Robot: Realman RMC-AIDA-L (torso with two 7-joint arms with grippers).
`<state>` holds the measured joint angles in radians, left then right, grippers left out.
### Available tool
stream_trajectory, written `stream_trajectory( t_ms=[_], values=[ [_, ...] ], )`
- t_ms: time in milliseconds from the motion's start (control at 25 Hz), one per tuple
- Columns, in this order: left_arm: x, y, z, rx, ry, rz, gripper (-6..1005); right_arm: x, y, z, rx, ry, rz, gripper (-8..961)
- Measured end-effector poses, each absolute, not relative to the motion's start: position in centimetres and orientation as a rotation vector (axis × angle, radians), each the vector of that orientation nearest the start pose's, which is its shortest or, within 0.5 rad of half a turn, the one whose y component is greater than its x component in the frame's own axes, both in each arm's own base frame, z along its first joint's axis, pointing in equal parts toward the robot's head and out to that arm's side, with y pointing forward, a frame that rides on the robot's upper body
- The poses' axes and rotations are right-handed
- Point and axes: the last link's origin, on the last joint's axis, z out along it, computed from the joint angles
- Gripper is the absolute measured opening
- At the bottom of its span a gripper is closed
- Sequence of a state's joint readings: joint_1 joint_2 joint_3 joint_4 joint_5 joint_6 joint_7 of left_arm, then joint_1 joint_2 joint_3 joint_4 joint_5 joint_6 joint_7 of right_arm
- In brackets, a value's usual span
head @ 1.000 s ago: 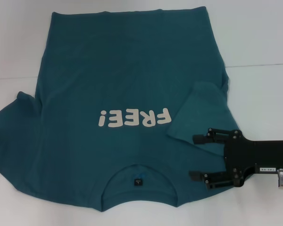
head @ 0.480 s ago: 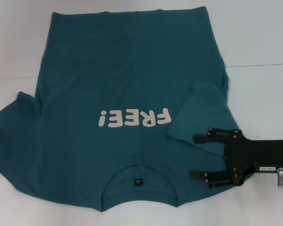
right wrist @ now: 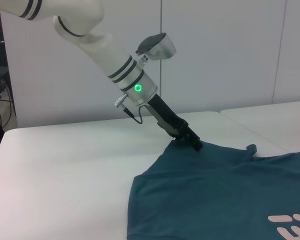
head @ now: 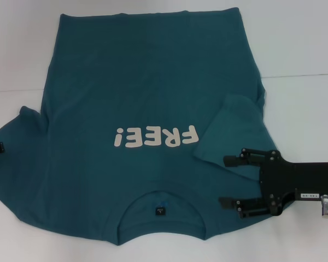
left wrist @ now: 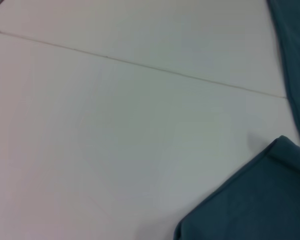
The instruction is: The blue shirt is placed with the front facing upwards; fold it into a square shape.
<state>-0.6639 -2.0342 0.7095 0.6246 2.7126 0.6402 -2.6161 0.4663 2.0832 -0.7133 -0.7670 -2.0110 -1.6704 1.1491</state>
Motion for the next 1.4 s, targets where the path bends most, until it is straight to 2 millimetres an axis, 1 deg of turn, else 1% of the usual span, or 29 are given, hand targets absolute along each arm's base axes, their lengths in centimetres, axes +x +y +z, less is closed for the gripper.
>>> stream_trajectory(
  t_ms=[400, 600, 840, 1040, 1160, 1400],
  values=[
    [-35.57, 42.03, 5.57, -1.590, -1.469, -0.108, 860, 26.41, 31.00, 1.18, -2.800, 0.220, 0.639, 922],
    [-35.62, 41.94, 5.45, -1.602, -1.468, -0.090, 833, 26.35, 31.09, 1.31, -2.798, 0.211, 0.634, 922],
    [-35.84, 41.96, 5.37, -1.604, -1.479, -0.077, 631, 26.33, 31.11, 1.35, -2.797, 0.212, 0.633, 922],
    [-35.75, 42.05, 5.44, -1.608, -1.475, -0.076, 424, 26.24, 31.21, 1.36, -2.797, 0.208, 0.633, 922],
    [-35.59, 42.18, 5.45, -1.611, -1.470, -0.076, 218, 26.22, 31.24, 1.36, -2.797, 0.209, 0.633, 922],
    [-35.24, 42.43, 5.60, -1.616, -1.454, -0.084, 97, 26.25, 31.34, 1.39, -2.792, 0.216, 0.628, 922]
  ],
)
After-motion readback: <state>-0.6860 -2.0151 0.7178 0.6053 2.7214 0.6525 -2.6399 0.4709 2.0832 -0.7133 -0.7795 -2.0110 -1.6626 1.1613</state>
